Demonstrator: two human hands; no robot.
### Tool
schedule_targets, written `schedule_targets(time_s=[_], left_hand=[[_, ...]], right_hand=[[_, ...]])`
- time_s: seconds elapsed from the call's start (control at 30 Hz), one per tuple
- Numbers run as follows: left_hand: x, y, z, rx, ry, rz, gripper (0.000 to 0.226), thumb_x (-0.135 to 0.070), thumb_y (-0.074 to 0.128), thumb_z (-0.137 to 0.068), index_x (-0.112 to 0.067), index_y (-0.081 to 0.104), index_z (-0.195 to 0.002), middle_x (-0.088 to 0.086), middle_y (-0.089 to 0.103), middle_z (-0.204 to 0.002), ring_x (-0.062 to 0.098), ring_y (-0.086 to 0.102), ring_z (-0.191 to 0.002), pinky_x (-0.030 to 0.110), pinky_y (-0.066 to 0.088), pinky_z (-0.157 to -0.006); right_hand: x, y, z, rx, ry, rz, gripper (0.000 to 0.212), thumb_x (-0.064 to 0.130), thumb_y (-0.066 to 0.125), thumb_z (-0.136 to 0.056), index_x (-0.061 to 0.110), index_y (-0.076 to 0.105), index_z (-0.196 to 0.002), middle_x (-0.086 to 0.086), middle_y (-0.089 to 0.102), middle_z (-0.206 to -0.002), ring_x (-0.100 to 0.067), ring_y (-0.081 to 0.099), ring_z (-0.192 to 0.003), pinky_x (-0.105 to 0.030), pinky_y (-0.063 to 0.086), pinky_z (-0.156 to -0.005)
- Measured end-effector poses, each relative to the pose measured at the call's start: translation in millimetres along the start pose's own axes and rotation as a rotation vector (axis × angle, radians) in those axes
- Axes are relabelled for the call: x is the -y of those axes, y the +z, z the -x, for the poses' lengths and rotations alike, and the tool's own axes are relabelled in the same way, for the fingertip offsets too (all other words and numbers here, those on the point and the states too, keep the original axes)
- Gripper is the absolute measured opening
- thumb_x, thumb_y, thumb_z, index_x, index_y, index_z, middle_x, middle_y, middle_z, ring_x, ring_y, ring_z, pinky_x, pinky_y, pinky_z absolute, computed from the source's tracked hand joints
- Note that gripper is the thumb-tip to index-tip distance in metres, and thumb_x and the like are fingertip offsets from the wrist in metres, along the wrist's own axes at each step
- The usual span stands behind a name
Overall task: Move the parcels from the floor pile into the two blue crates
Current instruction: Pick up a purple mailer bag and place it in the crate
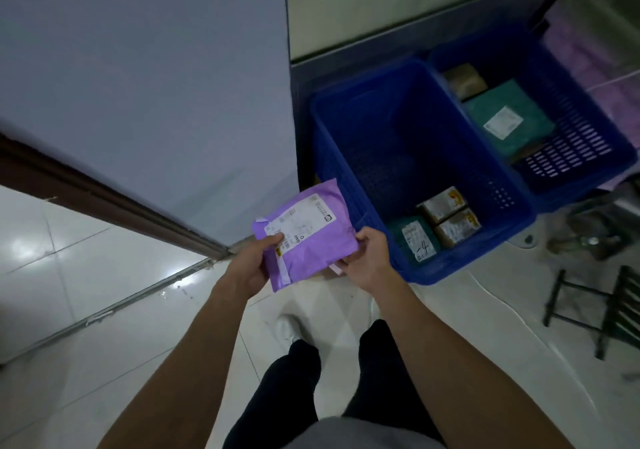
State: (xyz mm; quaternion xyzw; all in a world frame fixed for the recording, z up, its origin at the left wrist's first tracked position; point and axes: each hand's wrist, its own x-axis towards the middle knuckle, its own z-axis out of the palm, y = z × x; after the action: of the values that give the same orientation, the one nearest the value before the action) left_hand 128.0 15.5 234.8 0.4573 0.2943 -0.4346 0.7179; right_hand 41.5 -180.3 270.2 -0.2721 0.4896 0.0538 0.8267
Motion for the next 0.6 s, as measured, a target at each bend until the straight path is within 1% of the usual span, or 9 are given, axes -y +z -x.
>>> schedule_targets(time_s=[0.1,0.2,0.23,0.27,0.3,0.37,0.4,0.47,0.6], left_hand=[[-15.9,14.3,34.2,0.009,0.063,-0.036,0.034,-0.003,0.062,-0.092,-0.001,0.062,-0.126,0.015,0.068,-0.125,0.03,0.064,-0.117,0.041,0.057,-0.092],[-30.1,30.2,61.5,0.053,0.103,-0.066,0.033,-0.001,0.058,-0.094,0.0,0.061,-0.127,0.017,0.067,-0.126,0.031,0.064,-0.117,0.046,0.051,-0.101],[-33.0,36.2,70.1,0.064,0.111,-0.086,0.036,-0.001,0.057,-0.094,0.001,0.059,-0.13,0.018,0.066,-0.128,0.032,0.063,-0.119,0.047,0.049,-0.103],[-34.7,42.0,78.0,0.079,0.117,-0.096,0.036,-0.002,0.056,-0.095,0.002,0.058,-0.131,0.018,0.066,-0.128,0.032,0.064,-0.118,0.046,0.052,-0.1],[-35.9,48.3,84.5,0.076,0.119,-0.118,0.035,-0.002,0.056,-0.095,0.001,0.058,-0.13,0.018,0.067,-0.126,0.031,0.066,-0.115,0.044,0.056,-0.092],[-38.2,60.2,94.1,0.045,0.133,-0.168,0.032,-0.003,0.056,-0.095,-0.003,0.059,-0.128,0.016,0.071,-0.119,0.029,0.07,-0.105,0.04,0.061,-0.075],[-38.8,65.9,96.5,0.044,0.145,-0.18,0.034,-0.003,0.057,-0.095,-0.003,0.058,-0.129,0.015,0.072,-0.117,0.029,0.071,-0.103,0.039,0.061,-0.071],[-38.8,77.4,99.5,0.063,0.167,-0.191,0.038,-0.002,0.057,-0.094,-0.003,0.056,-0.132,0.015,0.073,-0.115,0.029,0.072,-0.102,0.038,0.061,-0.07],[-32.5,100.9,101.7,0.137,0.18,-0.208,0.04,0.001,0.058,-0.093,-0.003,0.055,-0.133,0.015,0.072,-0.116,0.029,0.072,-0.102,0.039,0.062,-0.074]], right_hand=[[12.1,1.9,28.4,0.052,-0.053,0.009,0.046,0.009,0.036,-0.084,0.018,0.045,-0.04,-0.002,0.057,-0.056,-0.021,0.053,-0.066,-0.032,0.046,-0.067],[22.4,7.0,43.0,0.076,-0.146,0.125,0.032,0.013,0.043,-0.08,0.019,0.034,-0.05,-0.004,0.047,-0.059,-0.021,0.049,-0.066,-0.034,0.05,-0.067],[27.1,9.9,48.5,0.078,-0.185,0.217,0.031,0.015,0.045,-0.083,0.019,0.036,-0.053,-0.004,0.046,-0.06,-0.021,0.049,-0.065,-0.034,0.05,-0.065],[31.9,12.6,53.4,0.066,-0.214,0.319,0.029,0.017,0.047,-0.087,0.019,0.044,-0.058,-0.004,0.05,-0.064,-0.021,0.05,-0.067,-0.033,0.049,-0.066],[38.1,15.5,59.7,0.044,-0.248,0.423,0.024,0.018,0.048,-0.091,0.017,0.052,-0.067,-0.006,0.055,-0.073,-0.021,0.053,-0.072,-0.034,0.048,-0.068],[51.2,17.3,69.0,-0.01,-0.331,0.59,0.01,0.02,0.053,-0.094,0.015,0.06,-0.088,-0.003,0.058,-0.089,-0.019,0.054,-0.08,-0.032,0.046,-0.072],[57.7,16.8,73.9,-0.037,-0.381,0.651,0.009,0.021,0.055,-0.094,0.015,0.061,-0.097,-0.001,0.059,-0.093,-0.016,0.055,-0.081,-0.029,0.046,-0.072],[69.6,12.0,79.6,-0.066,-0.471,0.687,0.018,0.02,0.057,-0.095,0.015,0.062,-0.111,0.001,0.062,-0.098,-0.011,0.057,-0.083,-0.025,0.046,-0.07],[91.5,-6.4,88.9,-0.112,-0.512,0.665,0.027,0.022,0.062,-0.092,0.013,0.065,-0.118,0.0,0.064,-0.102,-0.011,0.058,-0.083,-0.024,0.043,-0.064]])
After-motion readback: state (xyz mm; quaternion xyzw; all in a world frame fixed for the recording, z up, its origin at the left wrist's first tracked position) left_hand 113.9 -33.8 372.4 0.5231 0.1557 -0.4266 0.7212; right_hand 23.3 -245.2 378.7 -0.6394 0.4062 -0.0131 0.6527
